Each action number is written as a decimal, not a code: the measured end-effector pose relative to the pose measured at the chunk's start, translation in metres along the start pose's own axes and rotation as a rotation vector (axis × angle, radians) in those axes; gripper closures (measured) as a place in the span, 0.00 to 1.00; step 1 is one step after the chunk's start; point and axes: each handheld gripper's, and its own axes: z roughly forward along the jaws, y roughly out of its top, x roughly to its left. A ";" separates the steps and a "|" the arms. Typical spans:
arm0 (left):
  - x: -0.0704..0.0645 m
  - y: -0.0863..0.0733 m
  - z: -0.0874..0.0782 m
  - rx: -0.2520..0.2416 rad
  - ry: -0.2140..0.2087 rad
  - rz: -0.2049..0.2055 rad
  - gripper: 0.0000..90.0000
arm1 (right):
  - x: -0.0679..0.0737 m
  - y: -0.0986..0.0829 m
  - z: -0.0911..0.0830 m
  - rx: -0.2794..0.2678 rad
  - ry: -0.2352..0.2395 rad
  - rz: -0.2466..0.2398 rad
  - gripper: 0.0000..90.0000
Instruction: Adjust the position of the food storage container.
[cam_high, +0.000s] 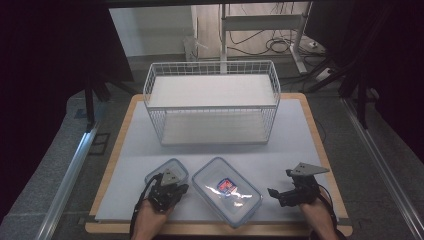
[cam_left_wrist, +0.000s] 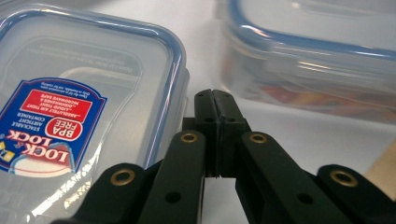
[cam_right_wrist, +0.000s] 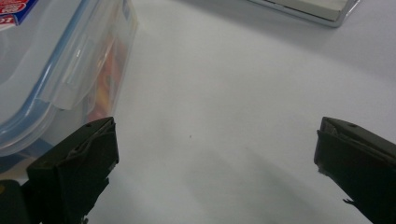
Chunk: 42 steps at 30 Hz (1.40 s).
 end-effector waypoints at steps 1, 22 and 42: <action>0.002 0.000 0.000 -0.003 0.002 -0.009 1.00 | 0.000 0.000 0.000 0.000 0.000 0.000 0.00; 0.038 0.005 -0.002 -0.053 0.109 -0.027 0.97 | 0.000 0.001 -0.001 -0.005 -0.033 0.008 0.00; 0.033 0.007 0.010 -0.074 -0.047 -0.003 1.00 | 0.048 0.003 -0.023 0.129 0.181 -0.038 1.00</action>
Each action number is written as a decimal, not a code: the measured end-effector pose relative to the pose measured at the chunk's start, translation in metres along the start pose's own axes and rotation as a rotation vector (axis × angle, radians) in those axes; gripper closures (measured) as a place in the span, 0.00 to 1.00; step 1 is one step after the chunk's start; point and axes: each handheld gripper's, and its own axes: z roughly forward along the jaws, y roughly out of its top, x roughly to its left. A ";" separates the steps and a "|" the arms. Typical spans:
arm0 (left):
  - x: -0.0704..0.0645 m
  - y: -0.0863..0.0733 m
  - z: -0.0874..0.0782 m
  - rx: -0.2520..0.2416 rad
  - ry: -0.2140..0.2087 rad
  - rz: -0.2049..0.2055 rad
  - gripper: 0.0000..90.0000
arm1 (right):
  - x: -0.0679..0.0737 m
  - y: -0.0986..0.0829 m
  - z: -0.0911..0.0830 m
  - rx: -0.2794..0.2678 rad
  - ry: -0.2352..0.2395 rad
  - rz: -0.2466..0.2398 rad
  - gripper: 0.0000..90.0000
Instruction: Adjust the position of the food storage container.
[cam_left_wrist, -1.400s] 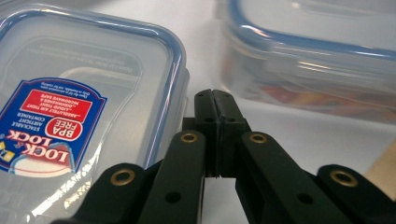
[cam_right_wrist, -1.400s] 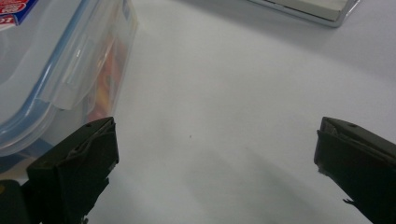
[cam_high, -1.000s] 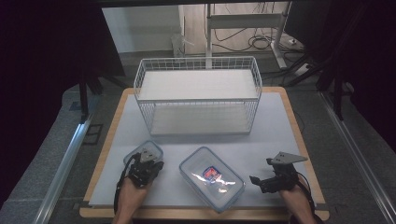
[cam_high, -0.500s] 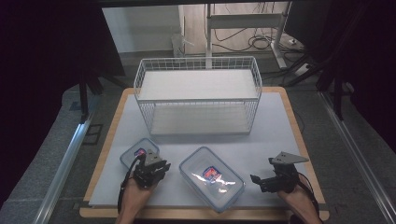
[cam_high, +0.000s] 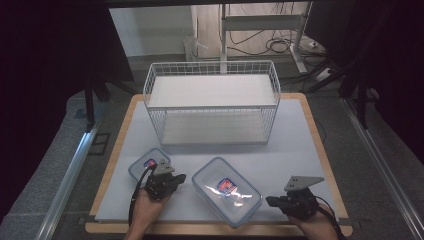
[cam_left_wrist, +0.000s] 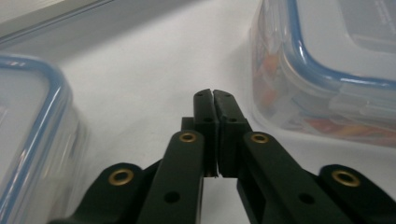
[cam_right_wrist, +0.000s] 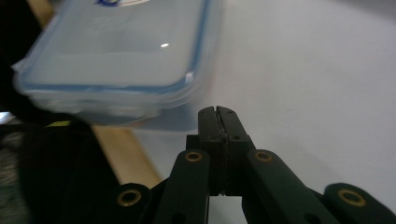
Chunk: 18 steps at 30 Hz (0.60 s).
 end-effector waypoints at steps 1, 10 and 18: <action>0.001 0.000 0.001 -0.001 -0.007 -0.005 1.00 | 0.000 0.000 0.000 0.000 0.000 0.000 1.00; 0.005 0.013 0.023 0.007 -0.145 -0.031 1.00 | 0.029 -0.002 0.016 0.055 0.082 -0.057 1.00; 0.002 0.013 0.017 0.016 -0.163 -0.050 1.00 | 0.018 0.004 0.018 0.037 0.011 -0.009 1.00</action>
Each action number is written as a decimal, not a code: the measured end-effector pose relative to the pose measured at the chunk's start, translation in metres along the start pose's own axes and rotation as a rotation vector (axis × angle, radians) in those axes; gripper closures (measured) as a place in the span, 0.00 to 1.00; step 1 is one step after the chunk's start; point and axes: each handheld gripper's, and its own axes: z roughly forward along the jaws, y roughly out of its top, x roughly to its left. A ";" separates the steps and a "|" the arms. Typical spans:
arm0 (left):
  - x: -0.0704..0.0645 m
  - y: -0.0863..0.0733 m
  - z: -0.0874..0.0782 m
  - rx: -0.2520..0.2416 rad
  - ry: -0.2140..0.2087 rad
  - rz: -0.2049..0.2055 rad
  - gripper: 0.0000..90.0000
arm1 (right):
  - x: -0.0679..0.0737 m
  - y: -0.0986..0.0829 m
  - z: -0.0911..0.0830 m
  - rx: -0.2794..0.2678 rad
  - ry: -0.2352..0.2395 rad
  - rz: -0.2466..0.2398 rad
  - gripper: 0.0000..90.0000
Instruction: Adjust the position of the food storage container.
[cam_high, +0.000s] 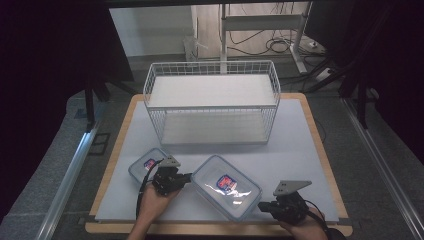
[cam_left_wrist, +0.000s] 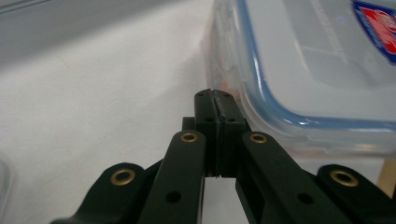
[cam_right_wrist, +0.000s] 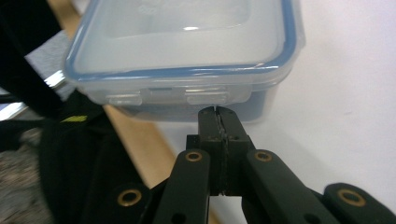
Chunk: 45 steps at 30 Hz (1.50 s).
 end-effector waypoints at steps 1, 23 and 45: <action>0.000 0.000 0.000 0.000 0.000 0.000 1.00 | 0.000 0.000 0.000 0.000 0.000 0.000 1.00; -0.023 -0.019 -0.020 0.039 0.042 0.000 1.00 | -0.060 0.050 0.033 -0.032 -0.116 0.072 1.00; -0.015 -0.014 -0.009 0.023 0.108 -0.015 1.00 | -0.050 0.043 0.031 -0.015 -0.052 0.069 1.00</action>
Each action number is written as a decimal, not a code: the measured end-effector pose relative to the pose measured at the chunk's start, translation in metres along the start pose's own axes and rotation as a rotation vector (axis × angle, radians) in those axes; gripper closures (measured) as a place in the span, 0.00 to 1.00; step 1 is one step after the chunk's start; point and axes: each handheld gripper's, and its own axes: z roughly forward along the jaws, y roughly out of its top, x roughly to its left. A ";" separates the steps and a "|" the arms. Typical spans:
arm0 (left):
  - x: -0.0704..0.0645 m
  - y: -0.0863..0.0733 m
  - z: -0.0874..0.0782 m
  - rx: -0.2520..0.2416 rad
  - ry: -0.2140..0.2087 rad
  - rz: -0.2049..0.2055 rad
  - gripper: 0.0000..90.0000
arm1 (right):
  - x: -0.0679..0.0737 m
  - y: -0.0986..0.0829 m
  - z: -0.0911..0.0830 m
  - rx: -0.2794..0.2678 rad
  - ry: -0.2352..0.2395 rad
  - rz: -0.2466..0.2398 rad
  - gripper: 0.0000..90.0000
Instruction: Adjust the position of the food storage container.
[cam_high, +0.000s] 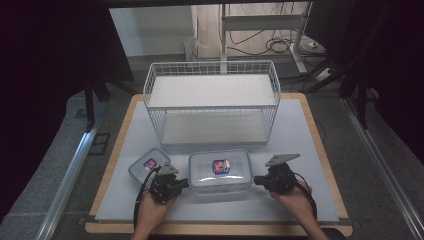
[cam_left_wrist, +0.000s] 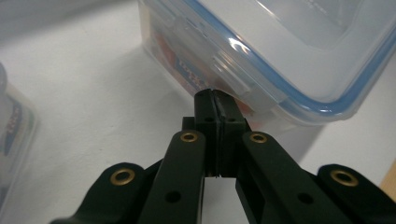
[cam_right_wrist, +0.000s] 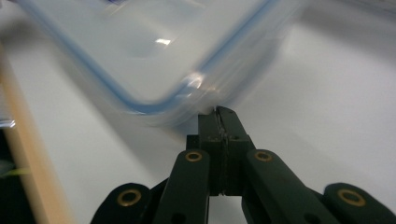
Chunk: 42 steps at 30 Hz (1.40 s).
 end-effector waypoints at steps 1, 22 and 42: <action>0.001 0.000 0.001 0.001 0.005 -0.007 1.00 | 0.002 -0.001 0.000 0.000 -0.002 0.003 1.00; 0.005 0.013 0.018 -0.007 0.010 -0.031 0.98 | 0.035 -0.001 0.005 0.054 0.061 -0.101 0.98; 0.014 0.024 0.035 0.024 0.061 -0.064 1.00 | -0.019 0.011 0.014 0.021 -0.088 -0.003 1.00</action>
